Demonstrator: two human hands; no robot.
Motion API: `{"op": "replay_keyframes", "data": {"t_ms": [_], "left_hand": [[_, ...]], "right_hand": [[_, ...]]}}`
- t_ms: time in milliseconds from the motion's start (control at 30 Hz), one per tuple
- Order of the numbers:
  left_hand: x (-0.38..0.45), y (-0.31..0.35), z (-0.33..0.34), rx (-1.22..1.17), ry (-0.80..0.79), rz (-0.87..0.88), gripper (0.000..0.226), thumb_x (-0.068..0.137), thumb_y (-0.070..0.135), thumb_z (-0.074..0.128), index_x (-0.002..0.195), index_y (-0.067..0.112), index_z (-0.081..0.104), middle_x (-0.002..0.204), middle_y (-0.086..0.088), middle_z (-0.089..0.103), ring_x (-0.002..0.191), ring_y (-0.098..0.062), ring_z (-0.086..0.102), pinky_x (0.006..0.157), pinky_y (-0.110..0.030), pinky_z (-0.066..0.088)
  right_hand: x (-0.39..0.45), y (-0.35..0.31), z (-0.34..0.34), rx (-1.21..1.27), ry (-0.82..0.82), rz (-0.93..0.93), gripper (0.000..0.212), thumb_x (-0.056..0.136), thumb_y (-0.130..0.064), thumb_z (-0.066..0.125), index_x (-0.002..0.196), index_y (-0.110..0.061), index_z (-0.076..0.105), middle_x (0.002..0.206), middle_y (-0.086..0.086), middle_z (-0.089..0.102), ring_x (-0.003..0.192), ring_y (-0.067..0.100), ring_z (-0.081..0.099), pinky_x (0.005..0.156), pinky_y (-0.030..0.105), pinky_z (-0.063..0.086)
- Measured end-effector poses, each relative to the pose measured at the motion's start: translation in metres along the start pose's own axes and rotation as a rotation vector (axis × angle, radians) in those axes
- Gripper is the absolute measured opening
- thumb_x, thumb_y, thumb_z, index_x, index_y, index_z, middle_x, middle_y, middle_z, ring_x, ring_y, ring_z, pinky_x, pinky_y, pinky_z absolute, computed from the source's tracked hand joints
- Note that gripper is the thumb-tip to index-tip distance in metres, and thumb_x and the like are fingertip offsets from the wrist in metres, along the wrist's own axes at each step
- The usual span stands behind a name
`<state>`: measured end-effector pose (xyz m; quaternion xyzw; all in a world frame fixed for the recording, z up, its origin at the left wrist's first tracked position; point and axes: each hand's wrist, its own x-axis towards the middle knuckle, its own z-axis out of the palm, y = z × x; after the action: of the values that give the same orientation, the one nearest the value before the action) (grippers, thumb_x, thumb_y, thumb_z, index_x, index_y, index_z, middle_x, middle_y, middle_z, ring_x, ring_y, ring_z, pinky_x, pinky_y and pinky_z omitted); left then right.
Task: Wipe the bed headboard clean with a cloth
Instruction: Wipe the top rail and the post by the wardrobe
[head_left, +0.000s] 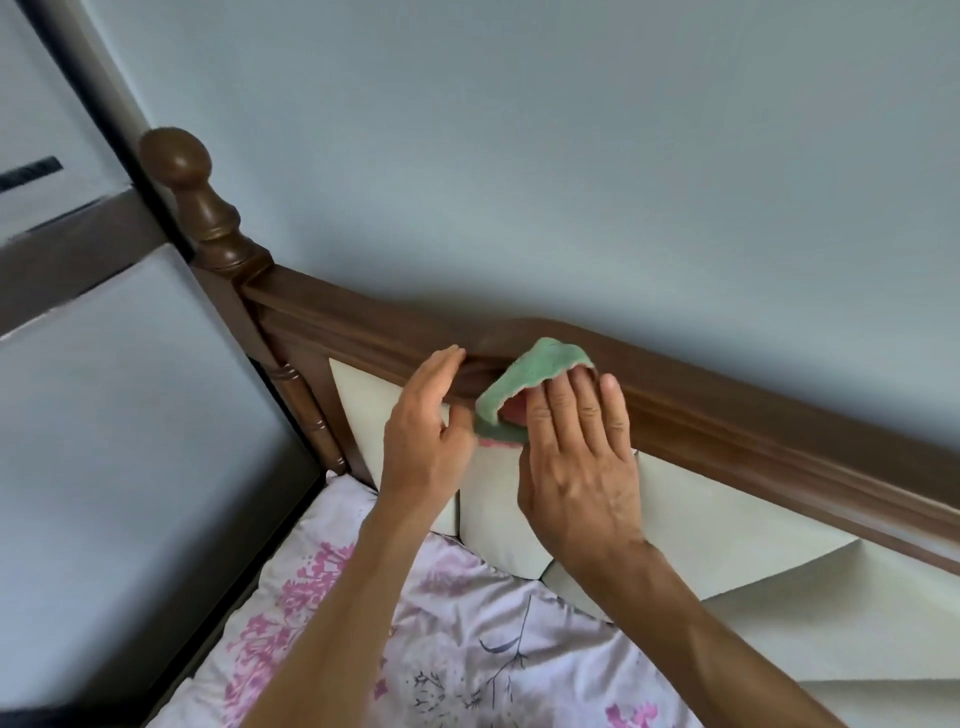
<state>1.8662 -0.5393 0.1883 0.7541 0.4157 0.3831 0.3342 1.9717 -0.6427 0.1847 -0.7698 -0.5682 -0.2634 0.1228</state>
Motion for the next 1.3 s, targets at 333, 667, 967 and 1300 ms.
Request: {"op": "replay_keyframes", "data": {"t_ms": [333, 667, 967, 1300], "left_hand": [[-0.001, 0.011, 0.007, -0.004, 0.007, -0.031, 0.039, 0.086, -0.004, 0.053, 0.116, 0.018, 0.064, 0.110, 0.013, 0.067, 0.102, -0.010, 0.061, 0.083, -0.013, 0.046], [-0.003, 0.057, 0.046, 0.049, 0.095, 0.225, 0.038, 0.087, -0.003, 0.050, 0.120, 0.002, 0.068, 0.131, -0.010, 0.064, 0.131, -0.027, 0.054, 0.113, -0.047, 0.039], [-0.026, 0.088, 0.081, 0.189, -0.001, 0.447, 0.043, 0.084, 0.005, 0.040, 0.112, 0.000, 0.071, 0.126, -0.011, 0.067, 0.127, -0.028, 0.057, 0.119, -0.042, 0.026], [-0.080, 0.170, 0.165, 0.091, -0.261, 0.780, 0.034, 0.082, 0.000, 0.052, 0.108, 0.001, 0.074, 0.119, -0.013, 0.071, 0.116, -0.029, 0.065, 0.104, -0.047, 0.047]], "right_hand": [[0.082, 0.004, -0.013, -0.025, -0.356, -0.141, 0.043, 0.105, -0.026, 0.023, 0.139, -0.006, 0.040, 0.135, 0.015, 0.052, 0.138, 0.036, 0.039, 0.125, 0.047, 0.000], [-0.033, 0.131, -0.049, -0.195, -0.025, 0.146, 0.038, 0.109, -0.033, 0.037, 0.114, -0.004, 0.062, 0.115, 0.012, 0.066, 0.124, 0.033, 0.058, 0.117, 0.051, 0.030], [-0.019, 0.125, -0.039, -0.153, 0.056, 0.096, 0.042, 0.109, -0.034, 0.036, 0.114, -0.006, 0.066, 0.112, 0.009, 0.069, 0.116, 0.029, 0.063, 0.116, 0.049, 0.034], [-0.140, 0.266, -0.118, -0.267, -0.128, 0.390, 0.039, 0.107, -0.027, 0.040, 0.129, -0.002, 0.060, 0.135, 0.011, 0.061, 0.136, 0.029, 0.050, 0.120, 0.053, 0.022]]}}
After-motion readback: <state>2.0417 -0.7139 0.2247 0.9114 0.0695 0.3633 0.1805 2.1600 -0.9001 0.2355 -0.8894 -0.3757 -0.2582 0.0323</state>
